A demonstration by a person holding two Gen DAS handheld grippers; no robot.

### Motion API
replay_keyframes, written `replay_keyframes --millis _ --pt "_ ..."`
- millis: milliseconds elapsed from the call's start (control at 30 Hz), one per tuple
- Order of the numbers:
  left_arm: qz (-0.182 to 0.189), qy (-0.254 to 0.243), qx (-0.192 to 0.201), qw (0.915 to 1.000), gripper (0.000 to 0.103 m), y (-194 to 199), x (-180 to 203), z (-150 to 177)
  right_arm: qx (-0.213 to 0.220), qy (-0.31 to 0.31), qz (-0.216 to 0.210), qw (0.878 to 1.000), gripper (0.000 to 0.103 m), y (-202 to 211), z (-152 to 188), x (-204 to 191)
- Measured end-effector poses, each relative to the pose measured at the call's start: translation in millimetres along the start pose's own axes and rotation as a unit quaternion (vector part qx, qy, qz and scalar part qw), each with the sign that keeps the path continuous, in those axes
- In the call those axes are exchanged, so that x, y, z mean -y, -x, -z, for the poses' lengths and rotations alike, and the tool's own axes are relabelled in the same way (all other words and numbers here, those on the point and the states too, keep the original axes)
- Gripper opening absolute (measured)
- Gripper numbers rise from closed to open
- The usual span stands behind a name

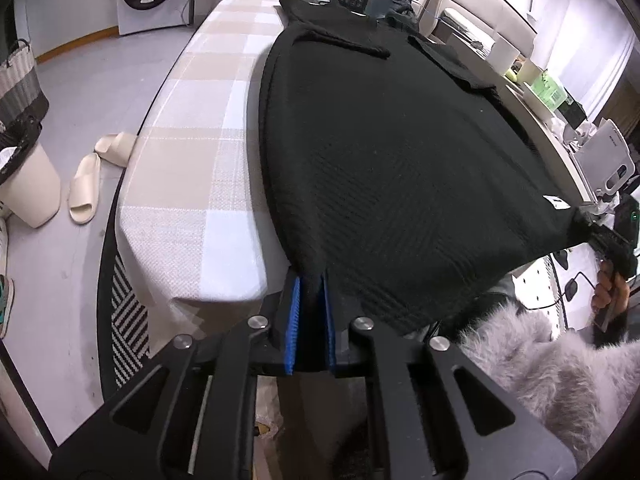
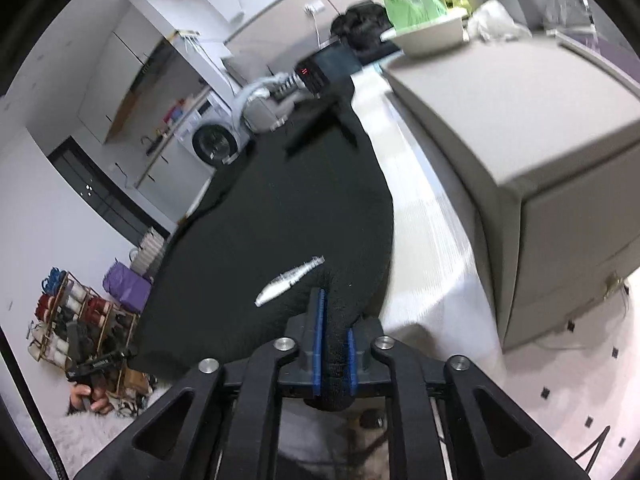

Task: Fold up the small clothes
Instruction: 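Grasp the hem with the left gripper beside the right gripper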

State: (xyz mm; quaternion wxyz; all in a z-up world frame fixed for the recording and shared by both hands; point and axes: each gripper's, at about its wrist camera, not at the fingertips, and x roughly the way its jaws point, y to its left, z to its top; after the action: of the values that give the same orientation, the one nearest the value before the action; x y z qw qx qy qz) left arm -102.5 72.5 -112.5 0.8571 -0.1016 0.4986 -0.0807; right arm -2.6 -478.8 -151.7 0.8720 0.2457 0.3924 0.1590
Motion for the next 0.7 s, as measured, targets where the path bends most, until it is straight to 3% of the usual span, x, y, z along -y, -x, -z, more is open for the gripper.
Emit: replay_keyframes --millis 67,133,233,367,400,433,500,700 --pt "0.011 0.006 -0.001 0.9999 0.033 3 -5 2 -0.011 -0.007 -0.002 1.0 0.025 -2 3 5" --pt "0.028 0.014 0.002 0.9995 0.067 6 -8 4 -0.015 -0.018 -0.008 1.0 0.032 -5 5 11" --pt "0.03 0.011 -0.002 0.9995 0.077 5 -7 7 -0.01 -0.031 -0.038 0.999 0.043 -4 6 16" --pt "0.025 0.011 -0.005 0.9996 0.076 5 -5 7 -0.015 -0.015 -0.039 0.999 0.041 -4 8 11" --pt "0.018 0.011 -0.007 0.9998 0.072 5 -6 7 -0.018 -0.009 -0.038 0.999 0.038 -5 9 9" --pt "0.016 0.009 -0.008 0.9998 0.061 6 -6 6 -0.021 -0.003 -0.042 0.999 0.038 -5 10 7" --pt "0.047 0.008 -0.013 0.9988 0.033 7 -7 6 -0.025 0.0 -0.047 0.999 0.038 -7 9 3" --pt "0.062 0.004 -0.013 0.998 0.034 4 -6 7 -0.03 0.002 -0.054 0.998 0.038 -10 6 4"
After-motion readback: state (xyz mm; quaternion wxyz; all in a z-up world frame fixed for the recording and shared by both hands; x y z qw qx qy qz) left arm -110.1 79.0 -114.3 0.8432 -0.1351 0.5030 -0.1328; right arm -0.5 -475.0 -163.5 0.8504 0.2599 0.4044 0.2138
